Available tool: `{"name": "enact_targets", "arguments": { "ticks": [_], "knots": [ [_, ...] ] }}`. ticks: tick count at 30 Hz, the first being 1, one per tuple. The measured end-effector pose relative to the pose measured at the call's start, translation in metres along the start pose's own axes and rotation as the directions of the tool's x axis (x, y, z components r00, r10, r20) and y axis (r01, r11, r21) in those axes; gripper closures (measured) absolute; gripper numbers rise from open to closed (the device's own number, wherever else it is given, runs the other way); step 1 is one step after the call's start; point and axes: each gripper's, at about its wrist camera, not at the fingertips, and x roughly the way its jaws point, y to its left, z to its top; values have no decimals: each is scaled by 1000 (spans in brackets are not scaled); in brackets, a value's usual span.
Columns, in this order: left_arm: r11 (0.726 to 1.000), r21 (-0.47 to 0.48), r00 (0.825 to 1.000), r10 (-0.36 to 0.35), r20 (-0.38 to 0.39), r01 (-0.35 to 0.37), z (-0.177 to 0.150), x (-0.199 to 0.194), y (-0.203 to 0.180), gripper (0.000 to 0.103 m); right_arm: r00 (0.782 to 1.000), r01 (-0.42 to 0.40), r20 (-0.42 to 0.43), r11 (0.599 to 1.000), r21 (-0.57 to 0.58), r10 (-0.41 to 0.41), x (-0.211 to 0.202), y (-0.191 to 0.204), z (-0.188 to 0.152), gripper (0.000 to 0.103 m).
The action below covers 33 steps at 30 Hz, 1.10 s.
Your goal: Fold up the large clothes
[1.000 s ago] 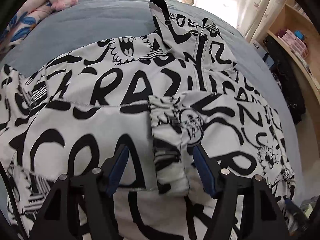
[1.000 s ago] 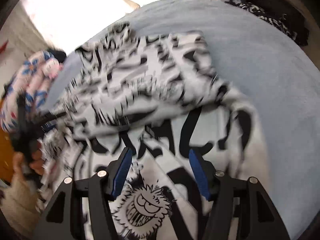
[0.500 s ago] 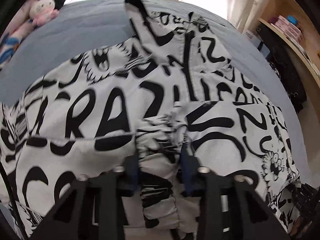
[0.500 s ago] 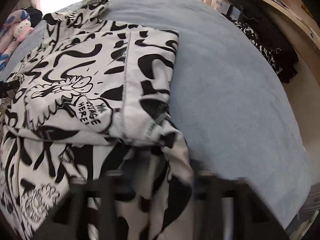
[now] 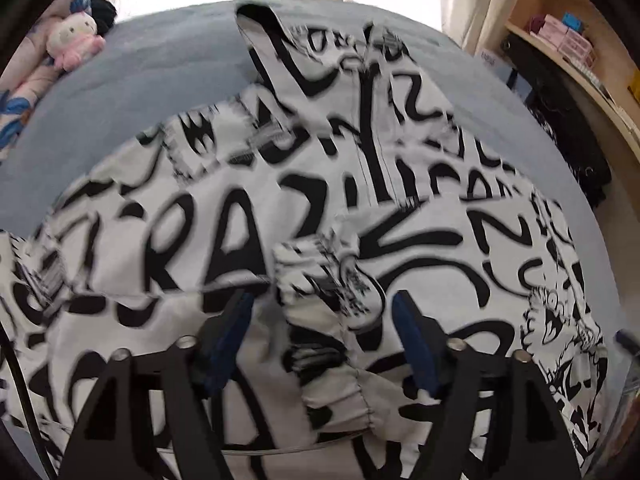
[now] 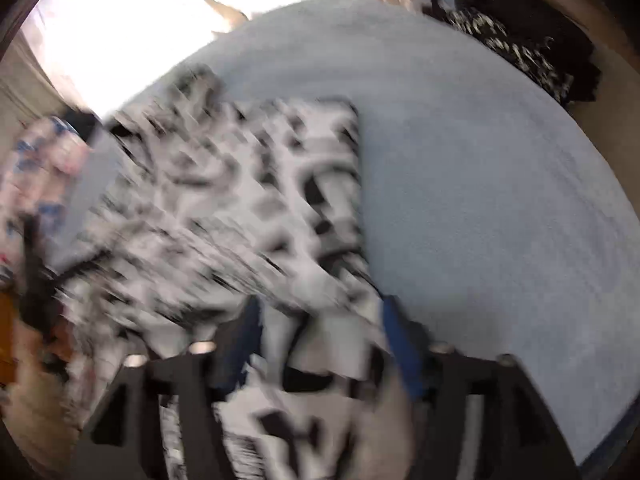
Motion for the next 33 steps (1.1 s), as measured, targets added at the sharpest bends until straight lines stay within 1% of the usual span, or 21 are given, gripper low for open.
{"name": "enact_targets", "arguments": {
  "ticks": [2,5,8,10,11,12,13,14,15,16,17,18,20,21,22,23,25,29,31,32,33],
  "knots": [
    [1000,-11,1000,14,13,-13,5,-2,6,28,999,6,48,1000,6,-7,4,9,22,25],
    [997,-72,999,39,-3,-40,18,10,21,29,995,80,59,997,-7,-79,40,17,59,25],
    [993,-119,999,18,-27,-21,25,25,32,29,989,150,13,988,-27,-150,90,15,93,25],
    [992,-122,999,9,-34,-13,27,34,34,31,980,196,-28,980,-36,-197,119,7,107,25],
    [993,-116,999,5,-37,-9,29,38,34,33,975,215,-43,976,-35,-216,133,4,114,25],
    [994,-111,999,-1,-39,-3,29,42,35,39,973,225,-54,974,-23,-226,143,-2,119,25],
    [994,-107,999,-4,-38,0,29,45,33,43,973,222,-69,975,-6,-222,151,-9,122,25],
    [995,-103,999,-5,-36,1,30,47,33,52,975,203,-95,979,15,-200,160,-16,124,32],
    [995,-96,1000,8,-28,-11,31,50,31,73,982,154,-121,988,32,-149,166,-21,124,59],
    [995,-91,999,33,-25,-36,33,52,30,84,983,124,-137,992,32,-118,169,-22,125,73],
    [994,-90,998,57,-26,-60,36,54,28,92,983,135,-126,991,21,-131,167,-22,127,81],
    [993,-99,998,61,-22,-63,39,56,29,94,986,135,-100,991,12,-133,161,-21,129,90],
    [990,-128,998,58,9,-56,42,58,33,95,986,163,-30,987,13,-163,152,-24,128,93],
    [989,-130,998,65,12,-63,41,59,35,95,977,214,-15,977,12,-214,155,-29,127,100],
    [988,-136,998,67,-1,-67,40,65,37,95,972,233,-39,972,20,-232,163,-35,124,99],
    [988,-137,998,70,-3,-69,37,69,38,95,974,222,-61,975,27,-220,171,-41,122,100],
    [990,-117,996,87,18,-84,34,67,34,95,971,237,-47,972,-1,-236,167,-36,125,99],
    [991,-83,994,109,21,-107,30,56,27,95,948,316,-11,946,-68,-318,144,-15,128,96],
    [990,-66,990,130,58,-126,31,39,21,95,955,294,44,954,-54,-292,120,-3,127,96],
    [990,-60,988,129,83,-124,30,30,18,94,965,253,79,967,-38,-250,105,3,125,96],
    [992,-55,987,116,110,-110,30,20,14,90,971,211,115,977,-15,-208,91,7,122,95]
  ]
}}
